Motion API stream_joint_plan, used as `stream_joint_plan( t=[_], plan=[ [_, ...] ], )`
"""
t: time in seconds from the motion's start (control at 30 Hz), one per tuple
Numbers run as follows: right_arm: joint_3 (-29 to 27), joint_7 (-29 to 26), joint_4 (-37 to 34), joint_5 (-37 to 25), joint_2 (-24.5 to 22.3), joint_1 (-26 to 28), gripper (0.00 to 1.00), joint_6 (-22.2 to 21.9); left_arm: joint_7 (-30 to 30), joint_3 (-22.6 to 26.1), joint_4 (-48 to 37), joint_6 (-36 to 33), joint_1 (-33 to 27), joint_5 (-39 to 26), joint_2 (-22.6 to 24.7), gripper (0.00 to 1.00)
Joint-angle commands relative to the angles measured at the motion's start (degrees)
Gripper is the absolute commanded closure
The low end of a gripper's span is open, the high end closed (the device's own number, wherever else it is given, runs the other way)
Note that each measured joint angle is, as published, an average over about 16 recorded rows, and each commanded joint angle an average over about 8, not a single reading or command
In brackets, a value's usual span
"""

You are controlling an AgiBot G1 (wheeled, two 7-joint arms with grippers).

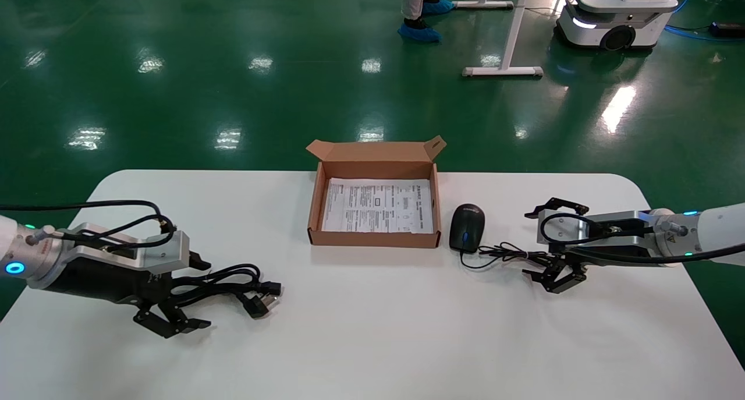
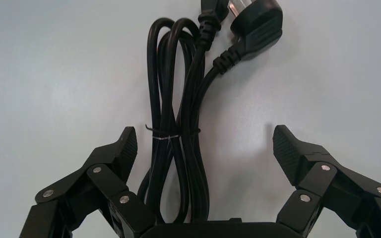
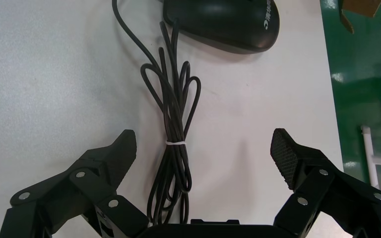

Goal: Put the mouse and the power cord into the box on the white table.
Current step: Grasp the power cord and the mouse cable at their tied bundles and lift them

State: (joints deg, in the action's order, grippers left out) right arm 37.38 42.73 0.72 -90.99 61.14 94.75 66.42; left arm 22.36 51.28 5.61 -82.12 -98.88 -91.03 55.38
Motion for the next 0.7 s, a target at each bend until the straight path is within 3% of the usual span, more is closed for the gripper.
stream_joint_plan(
  t=[0.03,0.7],
  plan=[
    [0.0,-0.1,-0.7,0.0,0.1,0.0,1.0,-0.4,0.3,0.0,-0.7,0.1,-0.1,-0.1,0.4,1.0],
    [0.0,0.0,0.5,0.0,-0.2,-0.1,1.0,0.3,-0.2,-0.1,0.5,-0.1,0.1,0.2,-0.2,1.0]
  ],
)
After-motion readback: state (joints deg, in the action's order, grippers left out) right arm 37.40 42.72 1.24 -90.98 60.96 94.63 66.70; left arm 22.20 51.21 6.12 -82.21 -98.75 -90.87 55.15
